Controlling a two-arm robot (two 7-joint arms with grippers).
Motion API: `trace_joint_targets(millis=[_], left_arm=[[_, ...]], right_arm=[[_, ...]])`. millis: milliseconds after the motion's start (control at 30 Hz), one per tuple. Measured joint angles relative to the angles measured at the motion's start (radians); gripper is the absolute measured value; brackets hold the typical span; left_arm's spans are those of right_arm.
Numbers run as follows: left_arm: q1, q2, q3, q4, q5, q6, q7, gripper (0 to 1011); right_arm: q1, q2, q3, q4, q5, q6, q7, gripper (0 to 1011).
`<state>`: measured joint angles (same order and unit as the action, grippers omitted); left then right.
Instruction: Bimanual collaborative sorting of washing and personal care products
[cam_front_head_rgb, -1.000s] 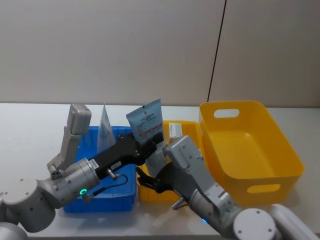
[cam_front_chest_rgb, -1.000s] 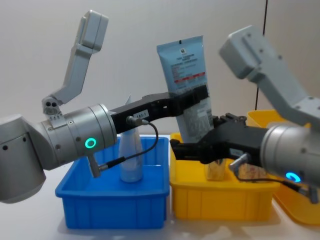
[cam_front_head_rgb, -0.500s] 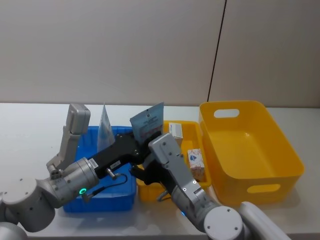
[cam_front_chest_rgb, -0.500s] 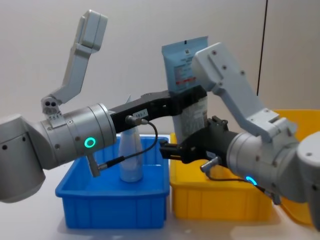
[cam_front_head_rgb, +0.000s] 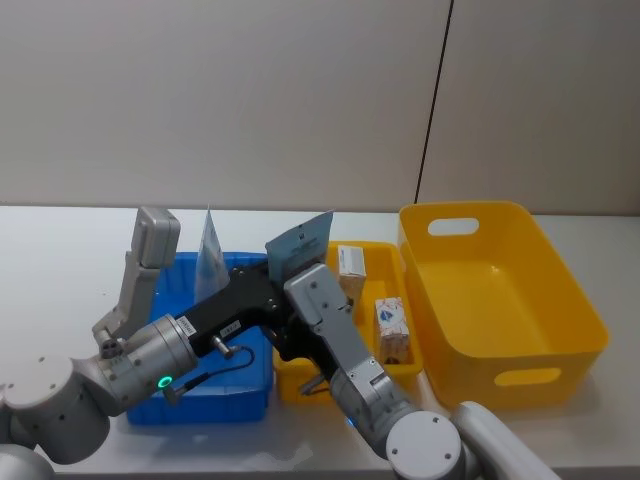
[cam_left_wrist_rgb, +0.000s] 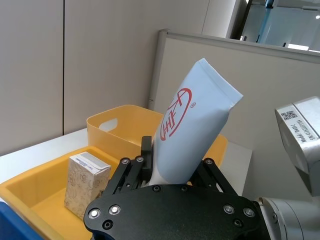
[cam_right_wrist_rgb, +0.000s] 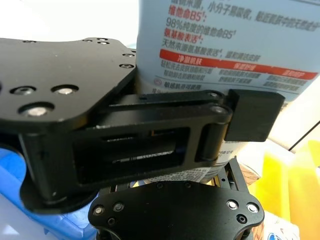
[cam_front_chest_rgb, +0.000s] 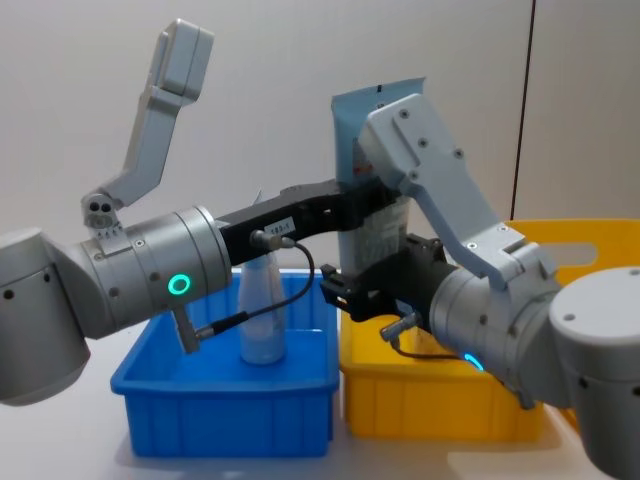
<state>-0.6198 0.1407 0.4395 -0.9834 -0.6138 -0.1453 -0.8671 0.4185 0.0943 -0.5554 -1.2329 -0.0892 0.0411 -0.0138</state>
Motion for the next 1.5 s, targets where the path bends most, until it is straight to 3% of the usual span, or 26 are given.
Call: trace_joint_targets(millis=[400, 800, 1167, 1500], left_arm=[[0.000, 0.000, 0.001, 0.000, 0.000, 0.000, 0.000, 305], [0.000, -0.001, 0.005, -0.001, 0.000, 0.001, -0.003, 659], [0.000, -0.001, 0.003, -0.001, 0.000, 0.001, -0.003, 985], [0.000, 0.000, 0.002, -0.001, 0.000, 0.001, -0.003, 1001]], right_arm=[[0.007, -0.013, -0.001, 0.018, -0.008, -0.007, -0.012, 659], [-0.010, -0.006, 0.029, -0.015, 0.000, 0.010, -0.014, 656], [-0.023, 0.008, 0.099, -0.060, 0.014, 0.045, -0.055, 656], [-0.021, 0.017, 0.183, -0.096, 0.025, 0.061, -0.117, 650]])
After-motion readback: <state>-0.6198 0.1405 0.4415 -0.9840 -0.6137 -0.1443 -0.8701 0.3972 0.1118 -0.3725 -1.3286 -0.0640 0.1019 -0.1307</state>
